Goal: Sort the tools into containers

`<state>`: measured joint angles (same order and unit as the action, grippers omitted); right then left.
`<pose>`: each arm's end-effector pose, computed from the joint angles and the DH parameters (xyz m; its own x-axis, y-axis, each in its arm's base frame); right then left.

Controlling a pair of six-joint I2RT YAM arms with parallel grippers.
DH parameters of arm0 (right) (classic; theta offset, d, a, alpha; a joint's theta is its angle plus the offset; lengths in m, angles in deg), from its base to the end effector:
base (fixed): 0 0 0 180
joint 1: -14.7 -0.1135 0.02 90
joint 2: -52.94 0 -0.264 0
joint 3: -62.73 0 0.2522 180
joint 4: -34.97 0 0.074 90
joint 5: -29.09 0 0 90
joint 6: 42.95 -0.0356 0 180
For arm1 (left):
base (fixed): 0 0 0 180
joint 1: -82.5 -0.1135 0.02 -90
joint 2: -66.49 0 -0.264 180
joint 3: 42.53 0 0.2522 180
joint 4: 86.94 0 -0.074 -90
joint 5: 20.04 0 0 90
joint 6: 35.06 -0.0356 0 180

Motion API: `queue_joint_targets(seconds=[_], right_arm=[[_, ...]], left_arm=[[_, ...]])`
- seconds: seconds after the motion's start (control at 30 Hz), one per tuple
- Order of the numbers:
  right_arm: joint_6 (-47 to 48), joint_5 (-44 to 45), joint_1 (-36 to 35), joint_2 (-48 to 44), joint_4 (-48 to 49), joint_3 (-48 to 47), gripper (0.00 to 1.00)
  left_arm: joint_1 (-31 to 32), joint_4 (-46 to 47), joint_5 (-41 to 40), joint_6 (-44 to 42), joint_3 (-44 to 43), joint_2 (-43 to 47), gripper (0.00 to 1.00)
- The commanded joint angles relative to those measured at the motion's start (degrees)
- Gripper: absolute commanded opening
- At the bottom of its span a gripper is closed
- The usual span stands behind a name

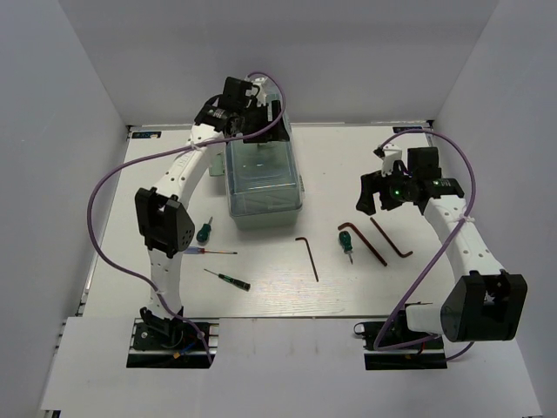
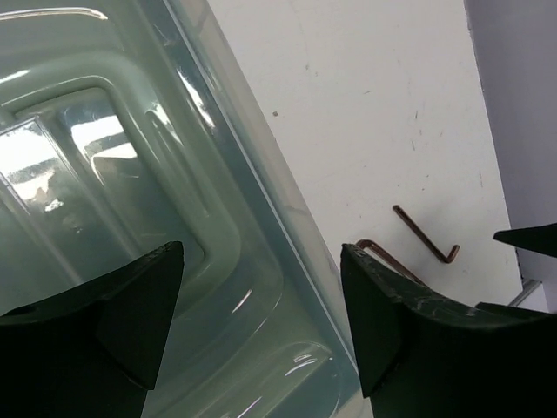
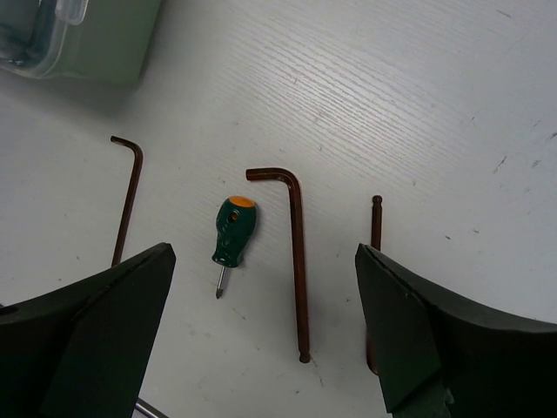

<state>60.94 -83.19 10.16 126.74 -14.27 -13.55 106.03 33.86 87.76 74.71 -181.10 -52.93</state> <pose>0.2697 0.0350 0.3000 -0.6252 -0.2725 -0.7313 -0.4968 0.8617 0.1037 0.4270 -0.1978 0.3568 -0.7563 -0.0219 -0.6538 0.3601 0.8205 -0.4440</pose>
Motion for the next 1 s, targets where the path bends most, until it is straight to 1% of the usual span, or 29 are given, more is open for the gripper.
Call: queue_joint_targets(seconds=[0.0, 0.17, 0.2, 0.27, 0.33, 0.37, 0.47, 0.7, 0.73, 0.8, 0.83, 0.9, 0.97], right_arm=[[-1.5, -0.7, 0.0, 0.5, 2.3, -2.3, 0.90], [-1.9, -1.1, 0.1, 0.0, 3.1, -1.5, 0.90], [-2.0, -1.0, 0.0, 0.1, 3.1, -1.2, 0.90], [-2.3, -0.9, 0.1, 0.0, 3.4, -1.0, 0.90], [-2.8, -1.0, 0.1, -0.1, 3.4, -0.8, 0.90], [-2.8, -0.8, 0.0, 0.0, 3.6, -0.8, 0.90], [-3.6, -1.4, 0.1, -0.1, 3.8, -0.8, 0.90], [-4.3, -1.9, 0.0, -0.1, 4.5, -0.6, 0.90], [-4.3, -1.9, -0.1, -0.1, 4.5, -0.5, 0.90], [-4.3, -2.2, 0.0, 0.3, 4.7, -0.6, 0.90], [-4.3, -3.5, 0.0, 0.7, 5.1, -0.6, 0.90], [-4.7, -4.5, -0.2, 1.1, 5.2, -1.0, 0.90], [-5.4, -7.0, -0.1, 2.3, 5.6, -1.8, 0.89]], left_arm=[[0.4, -3.7, -5.9, 1.1, -3.1, 1.7, 0.83], [0.9, -3.7, -10.1, 1.1, -3.1, 1.1, 0.83], [1.5, -4.2, -10.1, 1.1, -3.6, 0.5, 0.82], [2.1, -5.0, -12.6, 1.1, -4.1, -0.2, 0.80], [2.8, -5.5, -14.1, 1.6, -4.7, -1.7, 0.80], [3.4, -6.1, -14.6, 1.6, -5.3, -2.7, 0.78], [4.0, -6.1, -15.5, 2.1, -5.9, -4.4, 0.78], [5.1, -6.1, -16.9, 4.0, -5.9, -6.3, 0.68], [5.1, -6.1, -16.0, 4.0, -5.9, -6.3, 0.64], [5.1, -4.2, -14.0, 4.0, -5.1, -6.3, 0.62], [5.1, -2.7, -11.1, 4.0, -2.9, -6.3, 0.59], [5.1, 1.8, -7.9, 4.6, -0.7, -4.7, 0.58], [5.1, 2.7, -5.0, 4.6, 0.1, -4.0, 0.56]])
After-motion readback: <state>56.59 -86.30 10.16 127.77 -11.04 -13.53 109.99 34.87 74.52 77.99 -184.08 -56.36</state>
